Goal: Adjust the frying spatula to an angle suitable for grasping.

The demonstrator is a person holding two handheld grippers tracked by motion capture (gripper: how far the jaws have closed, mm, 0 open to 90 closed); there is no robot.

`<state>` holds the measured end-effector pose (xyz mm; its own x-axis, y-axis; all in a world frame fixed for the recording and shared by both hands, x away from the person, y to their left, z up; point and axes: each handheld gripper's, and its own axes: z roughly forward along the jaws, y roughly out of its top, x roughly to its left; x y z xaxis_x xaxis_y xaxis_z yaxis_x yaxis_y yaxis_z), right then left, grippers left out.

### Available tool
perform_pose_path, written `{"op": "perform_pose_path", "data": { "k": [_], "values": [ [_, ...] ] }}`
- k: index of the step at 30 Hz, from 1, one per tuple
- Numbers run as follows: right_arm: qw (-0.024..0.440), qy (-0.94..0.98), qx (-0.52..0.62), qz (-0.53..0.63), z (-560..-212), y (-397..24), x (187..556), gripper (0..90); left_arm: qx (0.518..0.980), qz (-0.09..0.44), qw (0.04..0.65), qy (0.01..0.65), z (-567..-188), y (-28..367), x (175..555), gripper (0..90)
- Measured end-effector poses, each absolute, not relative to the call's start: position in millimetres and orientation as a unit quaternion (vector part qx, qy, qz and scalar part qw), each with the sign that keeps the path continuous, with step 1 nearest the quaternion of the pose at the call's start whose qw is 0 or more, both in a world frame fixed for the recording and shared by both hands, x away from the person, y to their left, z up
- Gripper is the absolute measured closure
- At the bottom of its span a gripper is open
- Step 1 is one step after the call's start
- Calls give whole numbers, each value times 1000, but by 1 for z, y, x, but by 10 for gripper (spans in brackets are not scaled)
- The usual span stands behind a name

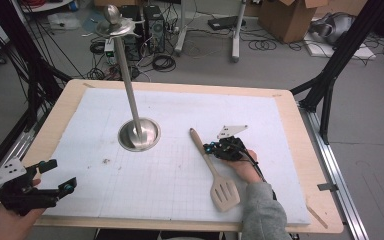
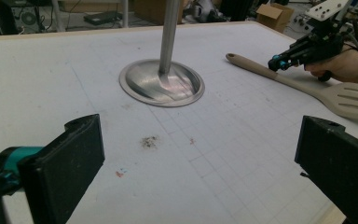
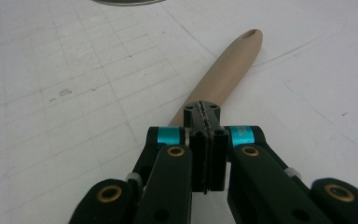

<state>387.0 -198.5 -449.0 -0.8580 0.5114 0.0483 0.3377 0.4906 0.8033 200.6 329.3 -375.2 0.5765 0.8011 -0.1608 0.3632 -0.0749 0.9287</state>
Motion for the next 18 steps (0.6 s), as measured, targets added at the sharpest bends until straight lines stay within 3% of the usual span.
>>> {"op": "perform_pose_path", "data": {
  "k": [18],
  "values": [
    [80, 866, 216, 444, -449, -183, 389, 900, 701, 209, 537, 421, -376, 335, 194, 18]
  ]
}}
